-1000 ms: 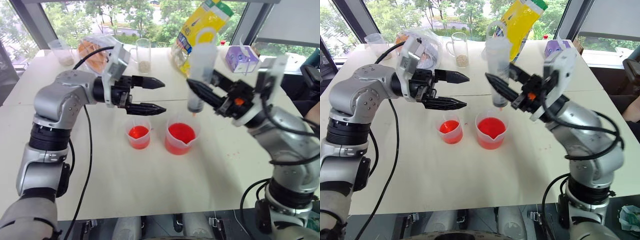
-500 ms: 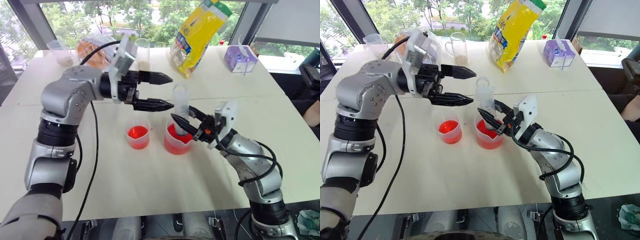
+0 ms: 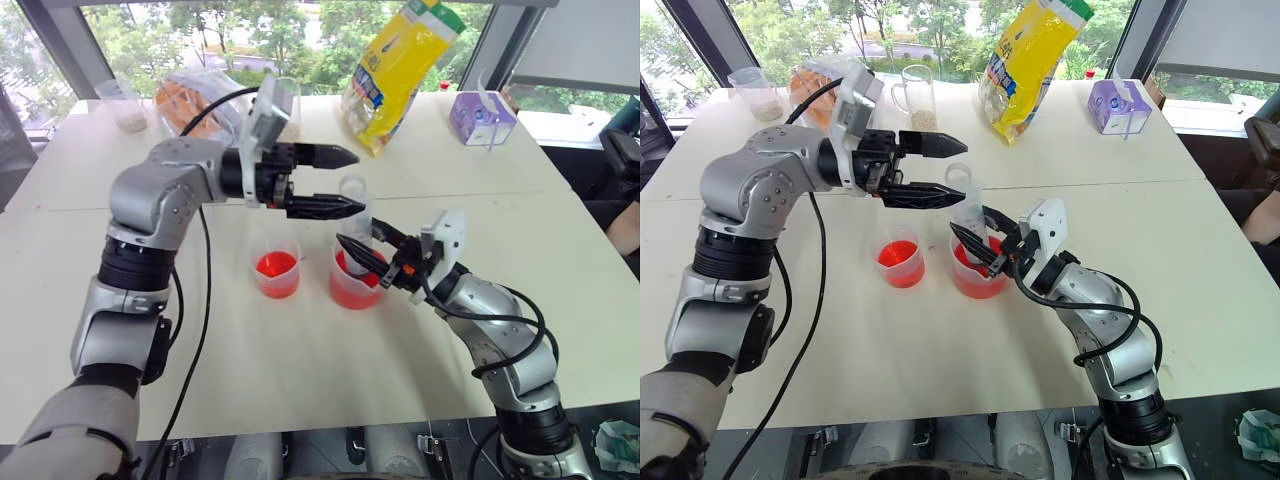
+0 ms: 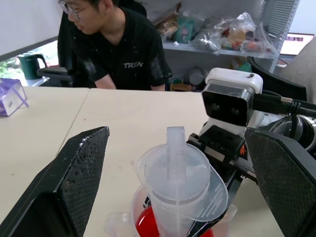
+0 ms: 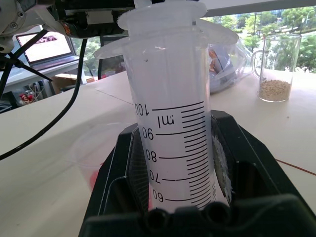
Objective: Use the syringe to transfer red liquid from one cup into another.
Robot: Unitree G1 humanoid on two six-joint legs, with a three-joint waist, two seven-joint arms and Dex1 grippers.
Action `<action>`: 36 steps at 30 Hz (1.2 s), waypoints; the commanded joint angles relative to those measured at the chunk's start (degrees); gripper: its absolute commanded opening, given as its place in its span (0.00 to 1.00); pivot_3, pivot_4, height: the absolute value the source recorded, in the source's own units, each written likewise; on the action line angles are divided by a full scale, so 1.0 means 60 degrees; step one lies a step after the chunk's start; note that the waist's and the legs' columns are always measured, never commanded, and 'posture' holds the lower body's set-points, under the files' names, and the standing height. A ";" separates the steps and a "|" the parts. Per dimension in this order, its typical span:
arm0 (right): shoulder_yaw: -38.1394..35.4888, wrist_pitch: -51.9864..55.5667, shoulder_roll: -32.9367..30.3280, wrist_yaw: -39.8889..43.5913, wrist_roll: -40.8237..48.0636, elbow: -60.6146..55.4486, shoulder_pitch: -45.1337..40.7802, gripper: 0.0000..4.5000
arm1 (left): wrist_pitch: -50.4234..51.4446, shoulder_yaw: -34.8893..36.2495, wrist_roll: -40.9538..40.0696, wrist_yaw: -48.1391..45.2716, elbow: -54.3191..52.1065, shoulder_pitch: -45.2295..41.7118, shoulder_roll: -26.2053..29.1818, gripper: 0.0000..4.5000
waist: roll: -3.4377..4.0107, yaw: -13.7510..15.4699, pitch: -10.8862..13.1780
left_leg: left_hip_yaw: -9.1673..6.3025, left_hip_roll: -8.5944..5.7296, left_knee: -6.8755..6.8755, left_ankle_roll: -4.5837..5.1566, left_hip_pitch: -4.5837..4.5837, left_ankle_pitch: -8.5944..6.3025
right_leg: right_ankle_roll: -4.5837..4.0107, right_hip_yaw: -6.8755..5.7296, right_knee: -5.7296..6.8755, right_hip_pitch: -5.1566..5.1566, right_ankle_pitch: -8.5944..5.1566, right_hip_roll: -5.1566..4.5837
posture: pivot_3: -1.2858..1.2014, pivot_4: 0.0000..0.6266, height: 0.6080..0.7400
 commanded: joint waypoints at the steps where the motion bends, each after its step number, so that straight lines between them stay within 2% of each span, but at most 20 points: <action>1: -0.0057 -0.0084 -0.0058 0.0026 0.0048 -0.0314 -0.0134 0.31 | -0.0195 -0.0010 0.0191 0.0074 -0.0023 -0.0125 -0.0063 0.88 | 0.0000 0.0001 0.0000 | 0.0000 0.0000 0.0000 0.0000 0.0000 0.0000 | 0.0000 0.0000 0.0000 0.0000 0.0000 0.0000 | 0.52 0.24 1.00; 3: -0.0075 -0.0067 -0.0087 0.0035 0.0056 -0.0326 -0.0134 0.31 | -0.0090 0.0059 0.0128 0.0065 -0.0030 -0.0114 -0.0094 0.70 | 0.0000 0.0000 0.0000 | 0.0000 0.0000 0.0000 0.0000 0.0000 0.0000 | 0.0000 0.0000 0.0000 0.0000 0.0000 0.0000 | 0.52 0.24 1.00; 9: -0.0076 -0.0034 -0.0207 0.0074 0.0072 -0.0346 -0.0074 0.31 | -0.0005 0.0101 0.0097 0.0052 0.0020 -0.0170 -0.0142 0.01 | 0.0000 0.0001 0.0000 | 0.0000 0.0000 0.0000 0.0000 0.0000 0.0000 | 0.0000 0.0000 0.0000 0.0000 0.0000 0.0000 | 0.52 0.24 1.00; 17: -0.0175 0.0345 -0.0332 0.0323 0.0475 -0.0226 -0.0076 0.31 | 0.0063 0.0588 -0.0284 -0.0158 0.0560 -0.0897 -0.0271 0.01 | 0.0000 0.0017 0.0000 | -0.0001 0.0000 0.0001 0.0000 0.0000 0.0000 | 0.0000 -0.0001 0.0000 0.0001 0.0000 0.0000 | 0.52 0.24 1.00; 25: -0.0174 0.0722 -0.0549 0.0930 0.1016 0.0501 0.0111 0.31 | -0.0444 0.0753 -0.0046 -0.0530 0.1550 -0.1864 -0.0298 0.01 | 0.0000 0.0004 0.0000 | 0.0000 -0.0003 0.0003 0.0001 -0.0001 0.0000 | 0.0000 -0.0001 0.0000 0.0001 0.0000 0.0000 | 0.52 0.24 1.00; 36: -0.0056 0.0716 -0.0537 0.0946 0.1134 0.0640 0.0179 0.31 | -0.0742 0.0830 0.0143 -0.0702 0.2009 -0.2292 -0.0313 0.01 | 0.0000 0.0002 0.0000 | 0.0001 -0.0002 0.0003 0.0001 -0.0002 0.0000 | 0.0000 -0.0001 0.0001 0.0001 0.0000 0.0000 | 0.52 0.24 1.00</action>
